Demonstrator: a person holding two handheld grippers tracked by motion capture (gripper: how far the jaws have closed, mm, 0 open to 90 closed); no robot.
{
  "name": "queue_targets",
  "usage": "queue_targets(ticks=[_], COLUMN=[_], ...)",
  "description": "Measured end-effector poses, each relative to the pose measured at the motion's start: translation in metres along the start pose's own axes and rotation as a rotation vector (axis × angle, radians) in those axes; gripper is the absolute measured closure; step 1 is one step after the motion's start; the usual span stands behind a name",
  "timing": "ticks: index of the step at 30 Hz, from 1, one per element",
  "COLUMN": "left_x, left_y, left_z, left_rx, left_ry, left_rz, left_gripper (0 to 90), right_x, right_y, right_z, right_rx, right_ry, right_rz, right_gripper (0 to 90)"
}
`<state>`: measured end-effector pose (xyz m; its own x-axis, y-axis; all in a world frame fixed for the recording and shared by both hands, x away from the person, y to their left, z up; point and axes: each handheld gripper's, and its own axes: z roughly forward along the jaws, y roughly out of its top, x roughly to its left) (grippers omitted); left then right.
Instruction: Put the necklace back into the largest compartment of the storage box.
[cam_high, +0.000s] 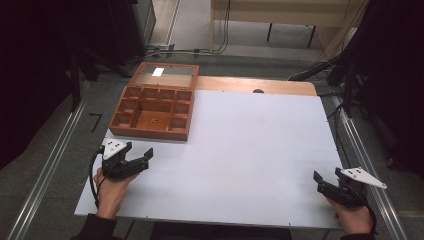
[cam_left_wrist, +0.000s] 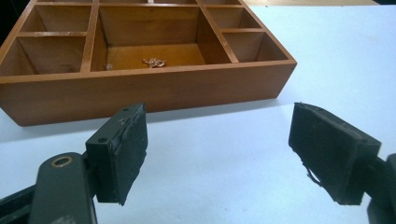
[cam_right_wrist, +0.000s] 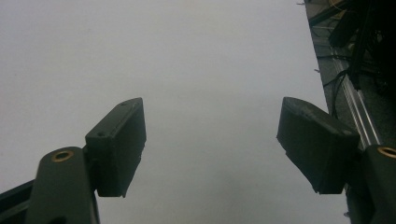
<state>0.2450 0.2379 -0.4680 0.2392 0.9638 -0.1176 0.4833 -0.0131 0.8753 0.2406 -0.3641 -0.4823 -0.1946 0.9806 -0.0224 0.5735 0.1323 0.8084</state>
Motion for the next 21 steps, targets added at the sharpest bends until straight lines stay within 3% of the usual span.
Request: queue_targets(ticks=[15, 21], left_x=[-0.001, 0.008], left_y=[-0.012, -0.019], left_z=[-0.013, -0.011], left_rx=[0.008, 0.031], left_ry=[-0.002, 0.042], left_rz=[0.013, 0.028], left_gripper=[20.1, 20.0], right_x=[0.0, 0.0], right_y=[0.0, 0.0], right_z=[0.0, 0.0], right_rx=[0.0, -0.002], right_ry=[0.0, 0.001], right_rz=[-0.001, 0.0], right_gripper=[21.8, 21.6])
